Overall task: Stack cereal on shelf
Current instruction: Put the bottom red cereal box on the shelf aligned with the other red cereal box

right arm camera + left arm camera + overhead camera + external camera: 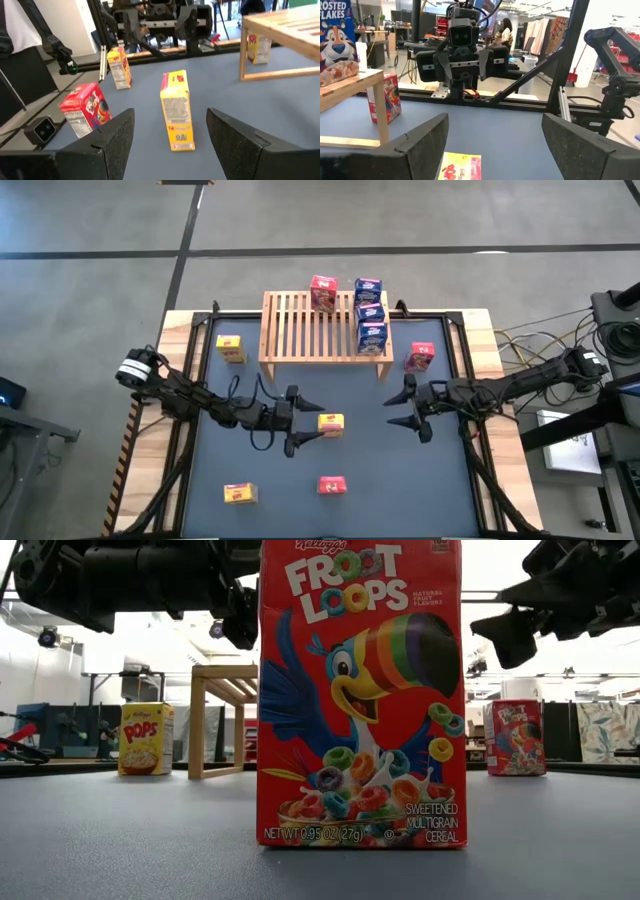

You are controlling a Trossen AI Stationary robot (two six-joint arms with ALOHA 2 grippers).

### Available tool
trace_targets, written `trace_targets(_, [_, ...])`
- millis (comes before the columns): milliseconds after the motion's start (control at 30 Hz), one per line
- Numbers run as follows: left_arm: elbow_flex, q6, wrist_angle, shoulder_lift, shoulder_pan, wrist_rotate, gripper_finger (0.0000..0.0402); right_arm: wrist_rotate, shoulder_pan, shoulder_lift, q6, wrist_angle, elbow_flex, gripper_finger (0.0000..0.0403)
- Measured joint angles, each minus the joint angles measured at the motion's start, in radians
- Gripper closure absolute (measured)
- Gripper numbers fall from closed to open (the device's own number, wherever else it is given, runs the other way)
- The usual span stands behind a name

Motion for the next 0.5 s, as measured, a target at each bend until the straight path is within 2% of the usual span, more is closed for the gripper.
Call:
trace_targets(233, [0.018, -0.061, -0.021, 0.000, 0.000, 0.000, 0.0098, 0.000, 0.000, 0.000, -0.039, 0.035, 0.025, 0.0168])
trace_targets(400, [0.046, -0.041, -0.022, -0.002, -0.004, 0.003, 0.0098, -0.002, 0.000, 0.000, -0.039, 0.056, 0.030, 0.0168])
trace_targets(500, [0.084, -0.002, -0.110, -0.035, -0.028, 0.033, 0.0098, -0.005, 0.000, 0.000, -0.031, 0.049, 0.030, 0.0168])
